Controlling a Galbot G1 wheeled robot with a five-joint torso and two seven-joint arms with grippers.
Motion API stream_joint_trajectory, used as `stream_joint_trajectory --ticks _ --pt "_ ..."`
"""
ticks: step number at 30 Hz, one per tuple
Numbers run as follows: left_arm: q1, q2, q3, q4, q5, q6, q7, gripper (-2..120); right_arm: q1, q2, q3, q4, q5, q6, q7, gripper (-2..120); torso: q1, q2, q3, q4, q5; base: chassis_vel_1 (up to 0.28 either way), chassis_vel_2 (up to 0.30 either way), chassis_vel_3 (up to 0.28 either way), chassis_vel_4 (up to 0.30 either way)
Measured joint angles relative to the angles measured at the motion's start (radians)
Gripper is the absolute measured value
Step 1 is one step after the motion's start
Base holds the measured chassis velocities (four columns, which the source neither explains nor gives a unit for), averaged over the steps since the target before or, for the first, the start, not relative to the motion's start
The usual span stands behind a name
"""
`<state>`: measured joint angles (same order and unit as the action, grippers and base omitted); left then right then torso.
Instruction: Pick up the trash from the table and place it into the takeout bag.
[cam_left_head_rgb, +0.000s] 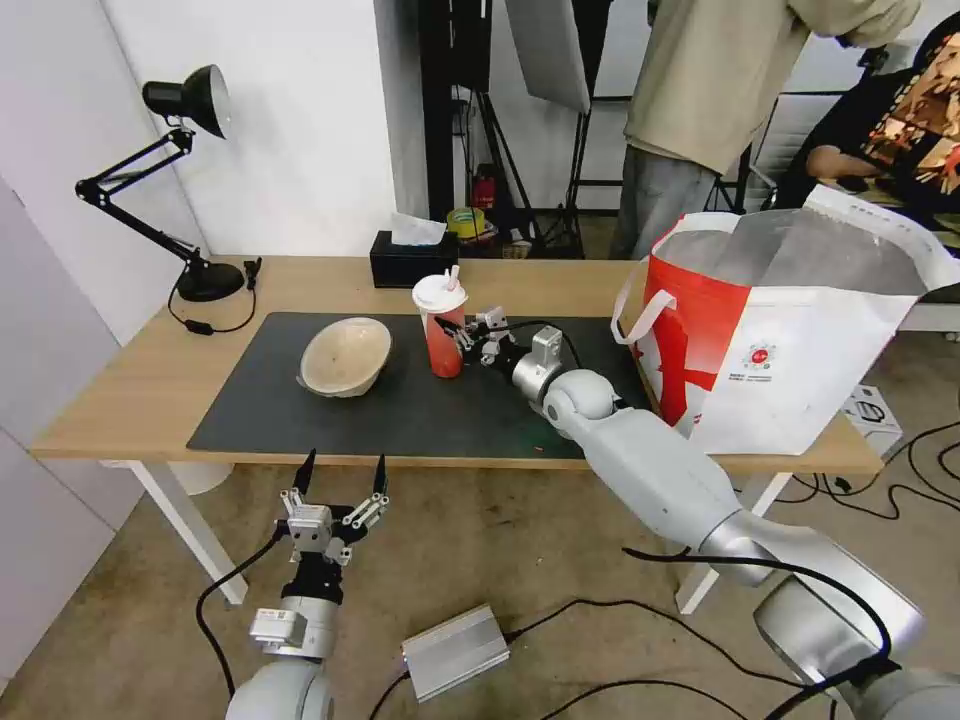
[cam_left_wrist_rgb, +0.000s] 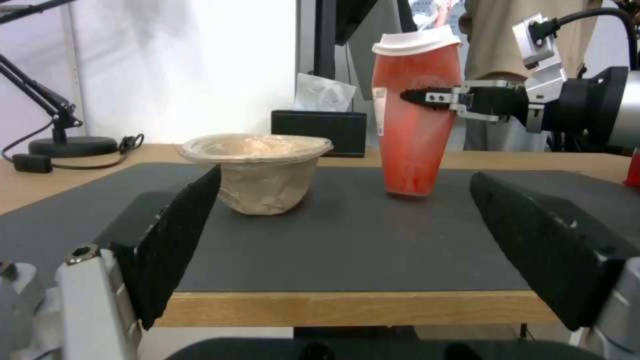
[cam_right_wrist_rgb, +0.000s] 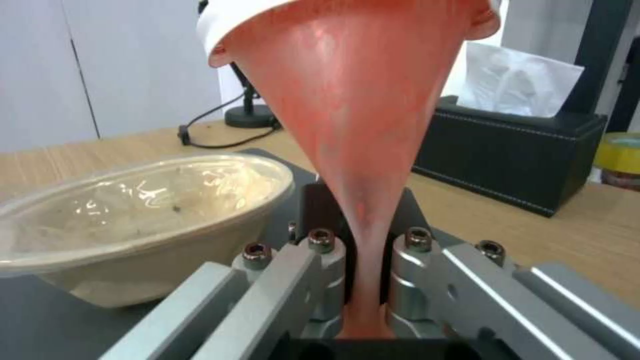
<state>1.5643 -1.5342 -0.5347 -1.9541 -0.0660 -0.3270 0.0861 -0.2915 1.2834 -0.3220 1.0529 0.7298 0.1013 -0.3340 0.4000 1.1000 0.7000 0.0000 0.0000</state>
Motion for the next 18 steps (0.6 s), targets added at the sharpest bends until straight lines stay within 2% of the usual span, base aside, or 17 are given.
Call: stream_joint_trajectory --ticks 9,18 --pt "-0.009 0.001 0.004 0.01 0.0 0.0 0.0 100 -0.003 -0.027 0.012 0.068 0.003 -0.013 0.019 4 0.0 0.0 0.0 0.0 0.0 0.0 0.0 0.0 0.0" --pt "-0.02 0.0 0.015 0.014 0.0 0.0 -0.001 100 -0.013 -0.085 0.02 0.196 0.023 -0.051 0.048 4 0.0 0.0 0.0 -0.0001 0.0001 0.0 0.0 0.0 0.0"
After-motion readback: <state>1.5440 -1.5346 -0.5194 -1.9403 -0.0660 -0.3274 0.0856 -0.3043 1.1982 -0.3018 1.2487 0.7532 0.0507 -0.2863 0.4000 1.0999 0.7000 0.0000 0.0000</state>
